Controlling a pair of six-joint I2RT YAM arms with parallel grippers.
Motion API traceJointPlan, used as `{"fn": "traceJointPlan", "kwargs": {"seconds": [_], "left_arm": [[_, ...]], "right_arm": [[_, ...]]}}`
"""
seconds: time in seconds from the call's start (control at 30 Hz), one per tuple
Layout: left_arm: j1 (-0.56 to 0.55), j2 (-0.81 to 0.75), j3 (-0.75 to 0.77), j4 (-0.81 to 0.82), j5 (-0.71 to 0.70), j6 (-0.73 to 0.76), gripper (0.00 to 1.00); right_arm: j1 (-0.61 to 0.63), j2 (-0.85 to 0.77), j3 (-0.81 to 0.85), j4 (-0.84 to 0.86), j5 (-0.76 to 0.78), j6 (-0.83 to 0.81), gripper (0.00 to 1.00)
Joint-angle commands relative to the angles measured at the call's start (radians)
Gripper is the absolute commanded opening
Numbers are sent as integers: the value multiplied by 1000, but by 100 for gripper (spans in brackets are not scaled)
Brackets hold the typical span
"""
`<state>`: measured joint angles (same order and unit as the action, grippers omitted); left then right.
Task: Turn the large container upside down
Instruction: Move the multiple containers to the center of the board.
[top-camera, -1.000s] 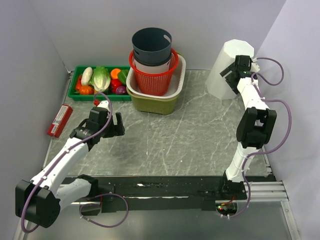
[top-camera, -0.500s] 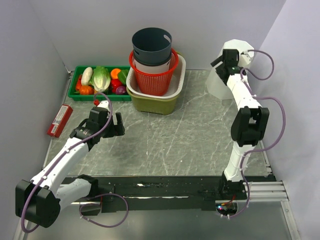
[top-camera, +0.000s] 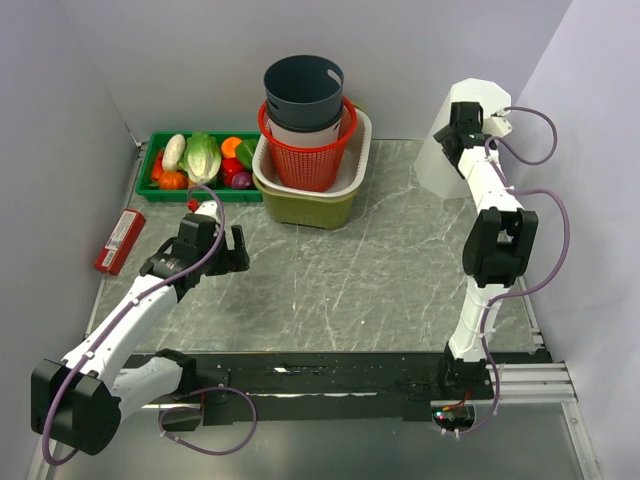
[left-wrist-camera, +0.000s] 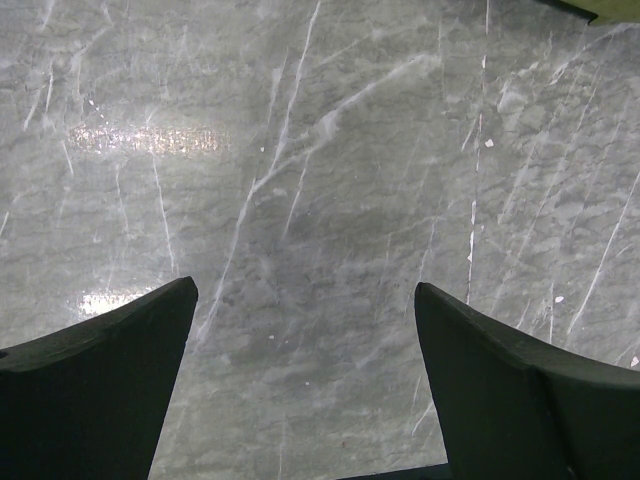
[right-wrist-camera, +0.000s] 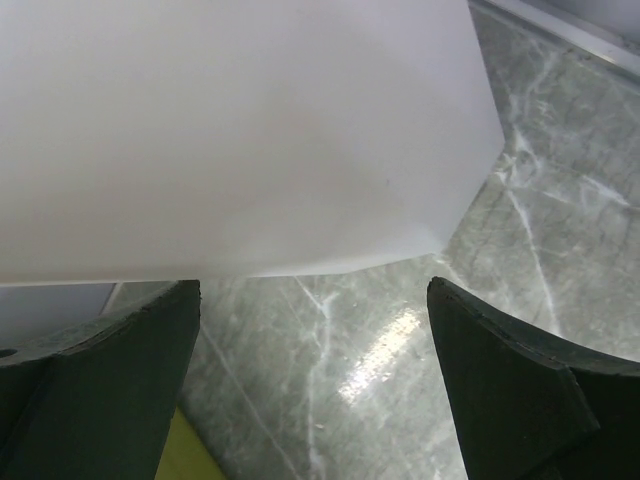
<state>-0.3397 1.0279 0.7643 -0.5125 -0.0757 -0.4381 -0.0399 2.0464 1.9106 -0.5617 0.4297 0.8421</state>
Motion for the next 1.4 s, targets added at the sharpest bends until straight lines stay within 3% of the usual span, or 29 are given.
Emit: {"fn": "traceJointPlan", "kwargs": {"seconds": [0.0,0.13,0.27,0.33,0.43,0.63,0.93,1.37], "left_arm": [[5,0,26,28,1,15,96],[5,-3,26,28,-3,12,96],[5,-2,27,28,1,15,96],[5,-3,24,31,1,15,96],[5,-8,24,32,8,16,96],[5,-9,24,31,4,15,96],[5,-54,21,35,-18,10,96],[5,-74,18,40,-22,12,96]], "right_arm": [[-31,-20,39,-52,21,-27,100],[-22,-64,16,-14,-83,-80,100],[-6,-199,-210,124,-235,-103,100],[9,-279,-327,184,-240,-132,100],[34,-331,-370,198,-282,-152,100],[169,-429,-475,275,-474,-175,100],[362,-336,-383,217,-499,-136,100],[472,-100,-154,-49,-269,-127,100]]}}
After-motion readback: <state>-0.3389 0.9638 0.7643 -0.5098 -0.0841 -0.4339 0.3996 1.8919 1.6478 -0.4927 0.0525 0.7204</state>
